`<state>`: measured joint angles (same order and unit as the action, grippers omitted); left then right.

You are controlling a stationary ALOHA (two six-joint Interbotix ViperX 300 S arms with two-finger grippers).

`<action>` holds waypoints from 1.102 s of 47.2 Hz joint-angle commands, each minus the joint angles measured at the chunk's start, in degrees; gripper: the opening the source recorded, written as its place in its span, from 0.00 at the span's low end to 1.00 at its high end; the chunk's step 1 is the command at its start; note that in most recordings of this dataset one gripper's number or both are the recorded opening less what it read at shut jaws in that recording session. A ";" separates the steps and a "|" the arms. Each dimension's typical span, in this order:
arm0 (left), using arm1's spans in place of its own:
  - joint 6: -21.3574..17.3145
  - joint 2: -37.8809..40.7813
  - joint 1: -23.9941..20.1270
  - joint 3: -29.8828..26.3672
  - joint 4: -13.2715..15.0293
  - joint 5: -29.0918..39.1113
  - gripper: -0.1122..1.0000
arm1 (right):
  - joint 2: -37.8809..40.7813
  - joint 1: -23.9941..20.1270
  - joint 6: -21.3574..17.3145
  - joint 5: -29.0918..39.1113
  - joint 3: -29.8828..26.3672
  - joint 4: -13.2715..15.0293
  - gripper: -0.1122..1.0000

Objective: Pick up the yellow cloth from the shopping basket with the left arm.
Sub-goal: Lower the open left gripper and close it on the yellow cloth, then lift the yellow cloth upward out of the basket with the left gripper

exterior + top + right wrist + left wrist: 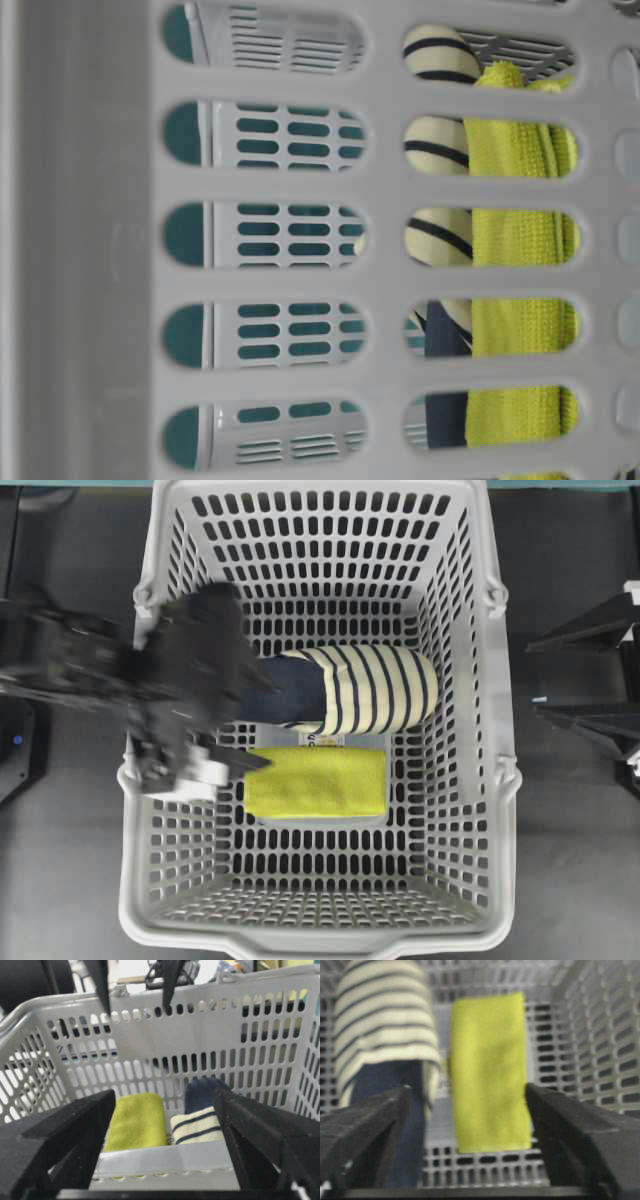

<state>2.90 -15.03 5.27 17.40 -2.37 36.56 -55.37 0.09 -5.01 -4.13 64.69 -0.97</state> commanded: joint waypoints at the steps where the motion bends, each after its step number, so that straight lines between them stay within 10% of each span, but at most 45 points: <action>1: 0.00 4.75 0.62 -5.01 -0.09 2.11 0.85 | 0.26 0.00 -0.09 -0.70 -1.49 -0.18 0.78; 14: 1.67 16.00 2.20 -11.95 -0.09 6.94 0.85 | -0.26 0.09 0.00 -0.35 -1.49 -0.18 0.78; 52: 2.64 26.46 2.55 -7.21 -0.18 7.21 0.83 | -0.44 1.05 1.93 0.53 -0.97 0.00 0.78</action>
<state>5.63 11.25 7.65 9.93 -2.29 43.95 -56.07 1.05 -3.16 -3.16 64.69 -0.97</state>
